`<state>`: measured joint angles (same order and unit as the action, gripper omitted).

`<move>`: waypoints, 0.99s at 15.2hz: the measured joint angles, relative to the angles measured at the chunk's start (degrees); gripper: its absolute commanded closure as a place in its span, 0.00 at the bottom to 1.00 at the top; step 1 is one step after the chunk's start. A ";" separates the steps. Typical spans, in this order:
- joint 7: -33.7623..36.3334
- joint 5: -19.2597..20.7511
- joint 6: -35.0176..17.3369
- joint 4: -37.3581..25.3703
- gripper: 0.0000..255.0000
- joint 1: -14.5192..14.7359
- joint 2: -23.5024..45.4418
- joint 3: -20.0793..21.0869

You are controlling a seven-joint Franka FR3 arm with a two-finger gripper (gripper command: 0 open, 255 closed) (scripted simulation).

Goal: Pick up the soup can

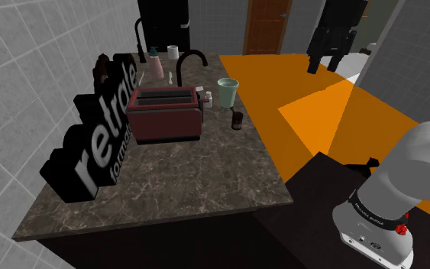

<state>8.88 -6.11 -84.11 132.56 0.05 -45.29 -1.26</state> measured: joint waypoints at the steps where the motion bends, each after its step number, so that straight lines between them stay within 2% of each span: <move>1: 0.00 0.00 0.00 0.00 0.00 0.00 0.00 0.00; 6: -3.69 1.69 -7.86 3.78 0.00 0.25 3.45 -0.86; 15: -11.46 4.58 -27.20 7.72 0.00 0.76 16.82 -2.91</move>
<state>-2.59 -1.53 -111.31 140.29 0.81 -28.48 -4.17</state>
